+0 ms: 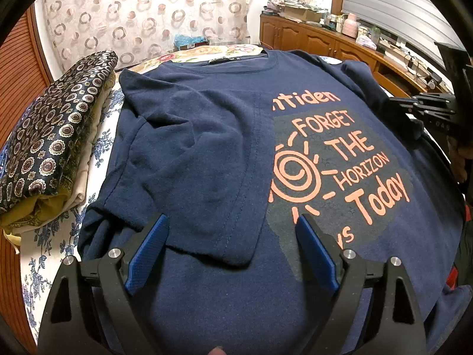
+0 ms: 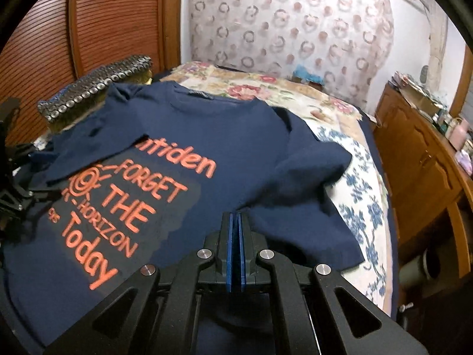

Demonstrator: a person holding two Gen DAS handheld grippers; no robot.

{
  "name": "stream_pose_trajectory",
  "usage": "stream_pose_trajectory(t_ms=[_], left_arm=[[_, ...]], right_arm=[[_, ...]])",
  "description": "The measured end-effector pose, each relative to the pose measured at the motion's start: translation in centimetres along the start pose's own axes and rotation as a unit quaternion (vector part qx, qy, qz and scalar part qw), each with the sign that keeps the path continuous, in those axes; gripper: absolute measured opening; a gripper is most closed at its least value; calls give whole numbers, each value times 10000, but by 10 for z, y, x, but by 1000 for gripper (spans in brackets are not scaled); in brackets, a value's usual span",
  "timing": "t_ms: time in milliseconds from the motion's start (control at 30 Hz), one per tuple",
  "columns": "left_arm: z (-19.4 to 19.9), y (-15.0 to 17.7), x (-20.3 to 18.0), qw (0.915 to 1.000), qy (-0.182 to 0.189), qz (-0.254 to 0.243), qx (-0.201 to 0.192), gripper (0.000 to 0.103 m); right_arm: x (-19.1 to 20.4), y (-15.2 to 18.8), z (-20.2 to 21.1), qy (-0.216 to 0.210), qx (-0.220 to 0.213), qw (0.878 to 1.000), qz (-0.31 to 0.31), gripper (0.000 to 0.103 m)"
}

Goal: Fold small clothes

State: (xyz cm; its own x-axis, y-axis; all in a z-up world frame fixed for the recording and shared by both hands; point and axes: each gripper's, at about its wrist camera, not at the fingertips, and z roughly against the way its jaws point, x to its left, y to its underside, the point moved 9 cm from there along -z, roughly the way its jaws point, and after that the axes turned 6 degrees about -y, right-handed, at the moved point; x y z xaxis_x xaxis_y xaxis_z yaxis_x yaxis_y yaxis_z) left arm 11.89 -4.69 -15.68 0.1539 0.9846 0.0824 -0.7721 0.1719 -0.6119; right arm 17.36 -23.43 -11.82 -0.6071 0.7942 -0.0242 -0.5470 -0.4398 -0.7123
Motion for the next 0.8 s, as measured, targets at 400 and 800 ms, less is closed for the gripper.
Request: stream_pose_trajectory(t_ms=[400, 800], left_arm=[[0, 0, 0, 10000, -1, -1, 1, 89], [0, 0, -1, 10000, -5, -2, 1, 89]], right_arm=[[-50, -2, 60, 250, -566, 9965, -554, 47], [-95, 32, 2, 476, 285, 9915, -1181, 47]])
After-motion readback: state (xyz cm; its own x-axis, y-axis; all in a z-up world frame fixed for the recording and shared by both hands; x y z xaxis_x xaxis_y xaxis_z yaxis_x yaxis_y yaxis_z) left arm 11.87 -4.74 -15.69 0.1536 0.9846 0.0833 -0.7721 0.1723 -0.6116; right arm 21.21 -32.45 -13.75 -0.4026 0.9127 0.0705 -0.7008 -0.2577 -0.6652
